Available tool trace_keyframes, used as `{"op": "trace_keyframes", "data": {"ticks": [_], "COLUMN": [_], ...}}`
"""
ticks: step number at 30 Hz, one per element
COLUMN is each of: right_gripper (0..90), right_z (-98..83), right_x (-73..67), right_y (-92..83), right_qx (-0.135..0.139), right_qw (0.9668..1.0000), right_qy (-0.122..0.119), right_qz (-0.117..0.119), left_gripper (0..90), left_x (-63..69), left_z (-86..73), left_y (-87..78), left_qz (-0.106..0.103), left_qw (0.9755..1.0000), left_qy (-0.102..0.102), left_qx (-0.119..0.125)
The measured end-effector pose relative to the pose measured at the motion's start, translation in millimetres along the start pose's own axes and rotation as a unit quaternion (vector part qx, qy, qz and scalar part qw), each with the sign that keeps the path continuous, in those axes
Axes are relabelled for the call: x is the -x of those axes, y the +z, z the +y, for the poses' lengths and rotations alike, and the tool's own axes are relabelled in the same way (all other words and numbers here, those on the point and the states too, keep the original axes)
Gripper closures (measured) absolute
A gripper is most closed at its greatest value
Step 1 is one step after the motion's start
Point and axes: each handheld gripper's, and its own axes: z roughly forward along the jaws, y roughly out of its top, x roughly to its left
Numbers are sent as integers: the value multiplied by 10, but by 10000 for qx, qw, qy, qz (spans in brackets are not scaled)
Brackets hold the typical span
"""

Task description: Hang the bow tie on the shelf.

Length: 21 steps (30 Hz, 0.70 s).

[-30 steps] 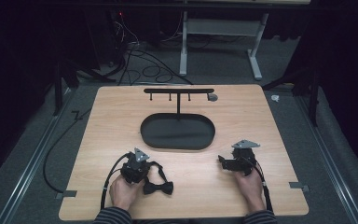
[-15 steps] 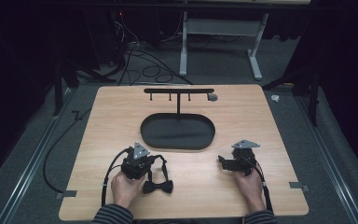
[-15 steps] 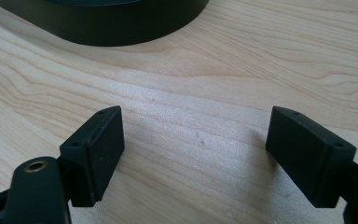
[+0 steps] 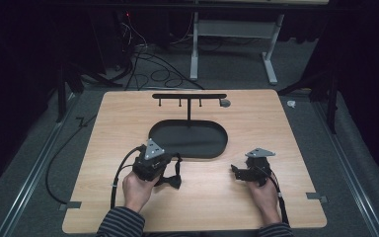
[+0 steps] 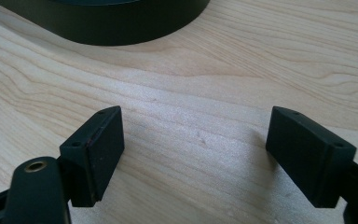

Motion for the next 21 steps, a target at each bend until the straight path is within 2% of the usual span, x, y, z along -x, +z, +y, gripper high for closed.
{"op": "trace_keyframes", "data": {"ticks": [3, 9, 21], "right_gripper": [204, 204, 205], "right_z": [-2, -1, -3], "right_x": [0, 0, 0], "right_y": [-2, -2, -2], "right_qx": [-6, -5, 0], "right_qw": [10000, 10000, 10000], "right_qy": [-9, -13, -38], "right_qz": [1, 0, 12], "left_gripper": [873, 873, 872], "left_x": [-26, -17, -70], "left_z": [94, 254, 471], "left_y": [-4, -33, 71], "left_qz": [-91, -124, -388], "left_qw": [9999, 9997, 9990], "left_qy": [-21, 163, 86], "left_qx": [84, 144, 221]}}
